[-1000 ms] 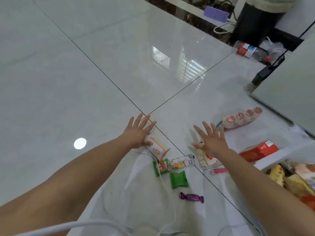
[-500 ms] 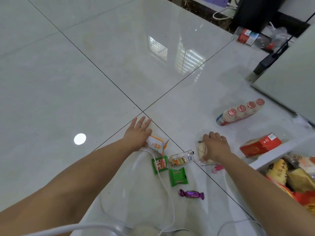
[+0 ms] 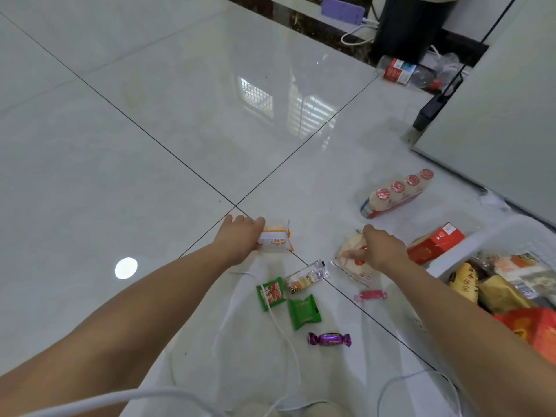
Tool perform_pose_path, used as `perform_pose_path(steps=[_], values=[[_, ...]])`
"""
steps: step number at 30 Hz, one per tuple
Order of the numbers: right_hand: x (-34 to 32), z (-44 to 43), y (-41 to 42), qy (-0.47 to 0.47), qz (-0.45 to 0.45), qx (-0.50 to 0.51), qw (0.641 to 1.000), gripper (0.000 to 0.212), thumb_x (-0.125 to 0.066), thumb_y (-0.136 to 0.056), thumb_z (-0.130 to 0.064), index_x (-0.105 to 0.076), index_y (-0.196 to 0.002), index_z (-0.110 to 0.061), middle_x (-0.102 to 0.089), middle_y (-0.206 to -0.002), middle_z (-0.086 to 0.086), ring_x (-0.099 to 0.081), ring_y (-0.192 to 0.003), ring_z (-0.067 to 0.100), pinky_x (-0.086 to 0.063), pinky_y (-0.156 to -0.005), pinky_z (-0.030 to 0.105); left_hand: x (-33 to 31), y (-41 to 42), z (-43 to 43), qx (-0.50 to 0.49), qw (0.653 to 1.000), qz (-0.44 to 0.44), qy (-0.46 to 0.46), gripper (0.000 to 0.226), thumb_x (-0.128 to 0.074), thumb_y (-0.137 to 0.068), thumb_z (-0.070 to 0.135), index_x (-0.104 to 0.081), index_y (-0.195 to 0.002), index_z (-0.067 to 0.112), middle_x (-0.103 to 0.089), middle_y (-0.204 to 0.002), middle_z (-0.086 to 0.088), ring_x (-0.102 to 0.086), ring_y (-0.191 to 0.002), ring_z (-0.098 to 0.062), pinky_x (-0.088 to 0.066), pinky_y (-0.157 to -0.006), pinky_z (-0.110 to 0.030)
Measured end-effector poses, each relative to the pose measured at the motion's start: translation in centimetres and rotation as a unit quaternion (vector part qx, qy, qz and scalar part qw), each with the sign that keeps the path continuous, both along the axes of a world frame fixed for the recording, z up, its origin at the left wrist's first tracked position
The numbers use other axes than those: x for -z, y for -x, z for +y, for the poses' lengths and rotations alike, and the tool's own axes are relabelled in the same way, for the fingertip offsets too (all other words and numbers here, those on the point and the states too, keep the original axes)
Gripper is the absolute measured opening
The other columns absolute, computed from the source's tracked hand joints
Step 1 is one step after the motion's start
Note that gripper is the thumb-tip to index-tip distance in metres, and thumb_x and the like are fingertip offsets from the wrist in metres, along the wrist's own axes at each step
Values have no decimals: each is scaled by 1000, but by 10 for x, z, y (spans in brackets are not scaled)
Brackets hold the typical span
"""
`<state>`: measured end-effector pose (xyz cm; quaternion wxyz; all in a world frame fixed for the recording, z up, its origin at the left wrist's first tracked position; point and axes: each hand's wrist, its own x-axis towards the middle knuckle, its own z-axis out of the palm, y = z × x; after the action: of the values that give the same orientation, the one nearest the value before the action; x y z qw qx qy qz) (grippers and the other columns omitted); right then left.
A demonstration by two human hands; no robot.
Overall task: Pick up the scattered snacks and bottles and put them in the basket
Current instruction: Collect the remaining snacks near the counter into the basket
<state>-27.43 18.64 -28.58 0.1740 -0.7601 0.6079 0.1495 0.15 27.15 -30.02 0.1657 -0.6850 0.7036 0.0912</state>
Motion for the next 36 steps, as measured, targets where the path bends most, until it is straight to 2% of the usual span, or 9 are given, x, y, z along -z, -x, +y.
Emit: perform_pose_path(steps=[3, 9, 15, 17, 20, 24, 28, 33, 36], values=[[-18, -4, 18, 29, -59, 71, 995, 66, -62, -75, -63, -45, -111, -10, -62, -111, 12, -59, -104, 31, -43, -74, 35, -13, 15, -15, 33, 999, 13, 27, 40, -49, -95, 37, -38, -124, 12, -57, -116, -10, -52, -106, -29, -38, -85, -36], [-67, -9, 90, 106, -169, 252, 947, 66, -64, -78, -56, -50, -120, -6, -62, -117, 15, -57, -108, 33, -42, -78, 35, -54, 85, -65, 149, 983, 46, 100, 38, -48, -96, 37, -40, -121, 10, -58, -111, -11, -53, -100, -29, -35, -74, -34], [-104, 18, 208, 186, -176, 410, 875, 67, -66, -75, -58, -56, -115, -5, -64, -115, 17, -59, -106, 35, -46, -81, 37, -103, 205, -99, 204, 962, 146, 105, 61, -54, -92, 38, -30, -138, 8, -55, -122, -17, -52, -109, -34, -41, -80, -38], [-112, 38, 249, 202, -151, 464, 849, 70, -65, -72, -63, -58, -111, -6, -66, -112, 18, -60, -104, 36, -47, -82, 39, -112, 244, -101, 214, 955, 182, 97, 57, -56, -90, 41, -34, -131, 8, -55, -122, -18, -53, -106, -36, -45, -77, -39], [-119, 76, 297, 209, -132, 546, 801, 72, -67, -75, -59, -49, -119, -5, -62, -116, 22, -59, -105, 39, -50, -86, 44, -120, 297, -100, 249, 943, 204, 86, 49, -57, -90, 43, -40, -119, 7, -59, -113, -17, -57, -101, -35, -37, -65, -35], [-110, 124, 338, 207, -112, 609, 758, 72, -67, -76, -57, -45, -120, -4, -59, -116, 23, -58, -103, 42, -50, -84, 47, -115, 343, -92, 237, 945, 216, 64, 53, -60, -88, 44, -42, -120, 7, -58, -117, -16, -56, -107, -33, -38, -72, -36], [-91, 143, 346, 151, -117, 612, 767, 73, -64, -80, -53, -42, -130, -5, -56, -125, 22, -55, -111, 40, -46, -90, 44, -101, 354, -85, 250, 949, 188, 34, 56, -50, -91, 52, -45, -124, 7, -52, -126, -16, -48, -117, -32, -41, -86, -40], [-91, 133, 332, 128, 55, 493, 859, 79, -47, -84, -65, -36, -142, -12, -38, -143, 22, -33, -132, 40, -32, -106, 50, -90, 336, -90, 277, 944, 171, 54, 65, -31, -95, 57, -32, -143, 14, -33, -147, -13, -30, -135, -30, -27, -107, -43], [-100, 107, 315, 152, 60, 428, 889, 75, -40, -88, -63, -32, -145, -15, -32, -149, 17, -29, -137, 37, -26, -112, 48, -90, 306, -102, 260, 948, 164, 85, 68, -28, -97, 54, -12, -152, 17, -8, -159, -10, -7, -146, -27, -11, -118, -44]])
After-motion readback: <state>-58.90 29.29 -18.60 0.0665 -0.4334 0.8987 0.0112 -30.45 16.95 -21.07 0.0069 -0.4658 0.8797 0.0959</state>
